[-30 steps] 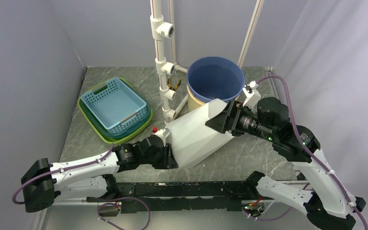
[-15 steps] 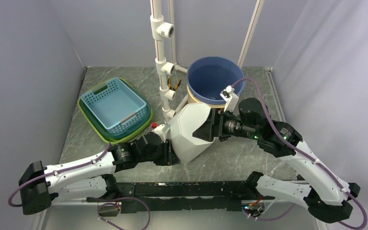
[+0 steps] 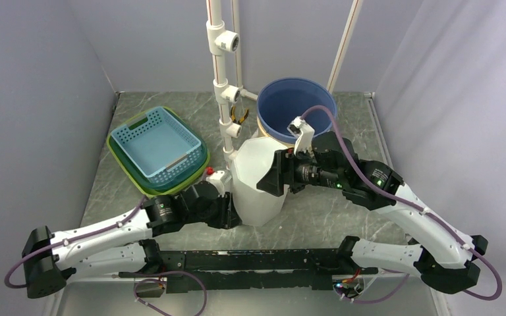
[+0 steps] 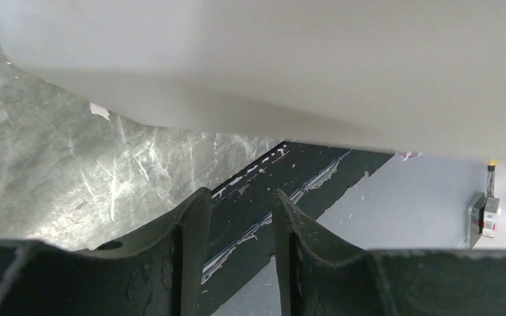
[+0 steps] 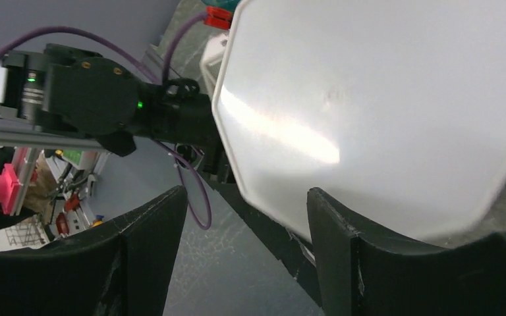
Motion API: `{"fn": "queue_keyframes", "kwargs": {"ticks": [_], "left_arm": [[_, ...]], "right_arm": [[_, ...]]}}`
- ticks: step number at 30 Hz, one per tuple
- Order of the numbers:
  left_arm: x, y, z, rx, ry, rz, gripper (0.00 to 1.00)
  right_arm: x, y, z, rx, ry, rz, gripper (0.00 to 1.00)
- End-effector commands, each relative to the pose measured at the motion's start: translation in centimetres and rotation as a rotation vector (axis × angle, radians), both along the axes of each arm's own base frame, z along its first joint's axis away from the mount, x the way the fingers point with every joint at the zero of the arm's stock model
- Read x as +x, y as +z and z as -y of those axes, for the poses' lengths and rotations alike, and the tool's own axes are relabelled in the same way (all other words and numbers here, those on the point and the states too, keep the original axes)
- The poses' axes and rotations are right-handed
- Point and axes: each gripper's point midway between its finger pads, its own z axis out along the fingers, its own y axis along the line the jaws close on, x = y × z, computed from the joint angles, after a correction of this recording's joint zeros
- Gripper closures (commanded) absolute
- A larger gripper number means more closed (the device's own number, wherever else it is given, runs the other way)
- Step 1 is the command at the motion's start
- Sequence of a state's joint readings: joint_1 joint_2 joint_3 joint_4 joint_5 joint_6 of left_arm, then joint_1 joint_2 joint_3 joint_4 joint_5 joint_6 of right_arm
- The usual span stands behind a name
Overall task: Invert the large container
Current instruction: Turn the container upside down at the center of the board, then move the container to the corner of the board.
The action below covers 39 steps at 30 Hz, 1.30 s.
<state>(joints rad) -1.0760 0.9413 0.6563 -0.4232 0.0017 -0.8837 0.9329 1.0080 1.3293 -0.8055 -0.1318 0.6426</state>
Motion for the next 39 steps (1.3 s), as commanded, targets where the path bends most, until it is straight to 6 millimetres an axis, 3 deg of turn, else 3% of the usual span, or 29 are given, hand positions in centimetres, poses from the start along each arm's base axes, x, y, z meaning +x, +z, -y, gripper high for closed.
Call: {"fn": "queue_keyframes", "kwargs": {"ticks": [1, 5, 9, 14, 18, 23, 27, 33, 39], "left_arm": [[0.6, 2.7, -1.0, 0.01, -0.004, 0.099, 0.55], [0.8, 3.7, -2.2, 0.016, 0.023, 0.127, 0.55], [1.2, 3.6, -4.6, 0.089, 0.09, 0.146, 0.53], [3.1, 5.4, -8.4, 0.237, 0.21, 0.239, 0.38], [5.5, 8.3, -11.0, 0.356, 0.285, 0.376, 0.19], [8.4, 12.1, -12.1, 0.459, 0.279, 0.584, 0.06], [11.5, 13.2, -11.7, 0.44, 0.273, 0.667, 0.05], [16.1, 13.0, -15.1, 0.416, 0.43, 0.576, 0.05], [16.8, 13.0, -18.4, 0.521, 0.491, 0.531, 0.05]], "right_arm": [[0.4, -1.5, 0.6, -0.077, -0.015, 0.018, 0.29], [1.0, -0.9, 0.5, -0.105, -0.036, 0.044, 0.28], [1.7, 0.9, 1.2, -0.128, -0.055, 0.128, 0.26], [2.8, 3.1, 1.3, -0.111, -0.097, 0.188, 0.22], [3.6, 3.0, 1.6, -0.139, -0.132, 0.221, 0.17], [4.3, 2.7, 2.0, -0.184, -0.173, 0.217, 0.15], [4.1, 3.2, 1.2, -0.145, -0.152, 0.221, 0.14], [4.4, 3.5, 0.8, -0.187, -0.154, 0.225, 0.13], [5.6, 3.4, 0.9, -0.32, -0.221, 0.259, 0.12]]}}
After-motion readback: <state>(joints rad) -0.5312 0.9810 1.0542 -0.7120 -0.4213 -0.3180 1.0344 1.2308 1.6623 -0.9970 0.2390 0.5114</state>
